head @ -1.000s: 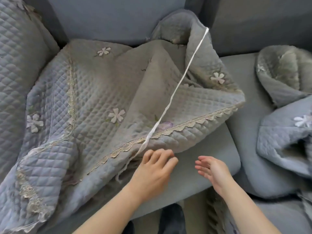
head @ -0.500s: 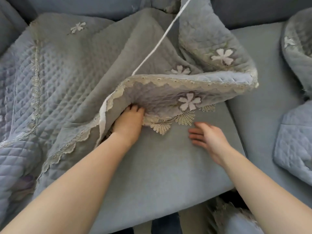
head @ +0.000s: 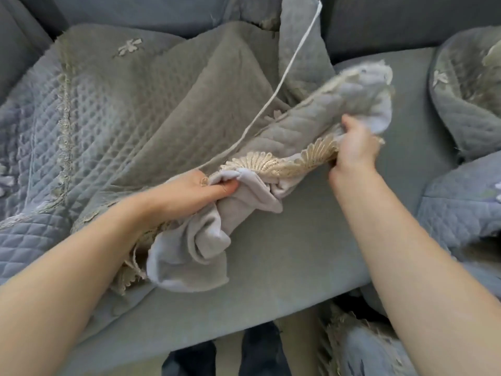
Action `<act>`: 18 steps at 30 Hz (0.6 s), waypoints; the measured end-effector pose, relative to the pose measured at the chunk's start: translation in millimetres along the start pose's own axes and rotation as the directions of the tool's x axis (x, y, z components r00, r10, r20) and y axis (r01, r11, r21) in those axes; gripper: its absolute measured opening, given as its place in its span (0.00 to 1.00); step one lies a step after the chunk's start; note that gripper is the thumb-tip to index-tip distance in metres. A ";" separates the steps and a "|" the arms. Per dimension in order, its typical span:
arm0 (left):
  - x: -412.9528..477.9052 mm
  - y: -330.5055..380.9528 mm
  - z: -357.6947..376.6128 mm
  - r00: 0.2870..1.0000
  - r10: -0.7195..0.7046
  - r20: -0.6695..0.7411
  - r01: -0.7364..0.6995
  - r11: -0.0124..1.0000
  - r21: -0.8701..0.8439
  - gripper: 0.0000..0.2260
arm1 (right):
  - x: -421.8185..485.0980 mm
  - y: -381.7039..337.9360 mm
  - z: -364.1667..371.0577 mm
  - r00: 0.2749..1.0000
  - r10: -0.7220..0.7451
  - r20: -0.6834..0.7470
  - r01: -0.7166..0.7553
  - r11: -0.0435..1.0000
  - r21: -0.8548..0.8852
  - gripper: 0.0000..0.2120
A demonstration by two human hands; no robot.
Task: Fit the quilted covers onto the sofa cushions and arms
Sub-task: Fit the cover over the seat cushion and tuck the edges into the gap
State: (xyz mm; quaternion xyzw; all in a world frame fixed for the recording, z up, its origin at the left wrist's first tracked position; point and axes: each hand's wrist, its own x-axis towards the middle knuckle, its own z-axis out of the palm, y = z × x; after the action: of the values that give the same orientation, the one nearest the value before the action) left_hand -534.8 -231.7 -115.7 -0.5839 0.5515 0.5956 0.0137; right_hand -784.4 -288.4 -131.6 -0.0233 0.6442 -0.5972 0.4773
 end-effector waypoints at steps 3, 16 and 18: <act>-4.2 17.1 11.7 0.987 -0.028 0.156 0.009 0.993 0.119 0.43 | -24.4 -27.2 -56.4 0.979 -0.061 0.193 0.038 0.992 0.121 0.16; -11.4 -18.7 116.4 0.829 -0.321 0.458 0.109 0.896 0.431 0.35 | -22.3 41.6 -205.0 0.804 0.590 -0.069 -0.594 0.801 -0.078 0.23; -13.9 -7.1 103.2 0.799 -0.359 0.481 0.122 0.882 0.456 0.30 | -26.8 23.1 -194.8 0.818 0.564 0.113 -0.547 0.823 -0.152 0.22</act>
State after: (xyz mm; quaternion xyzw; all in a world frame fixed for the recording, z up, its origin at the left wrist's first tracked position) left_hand -596.0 -150.7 -140.3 -0.4374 0.5535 0.6048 0.3695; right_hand -882.6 -120.1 -167.0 0.0931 0.6168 -0.3908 0.6768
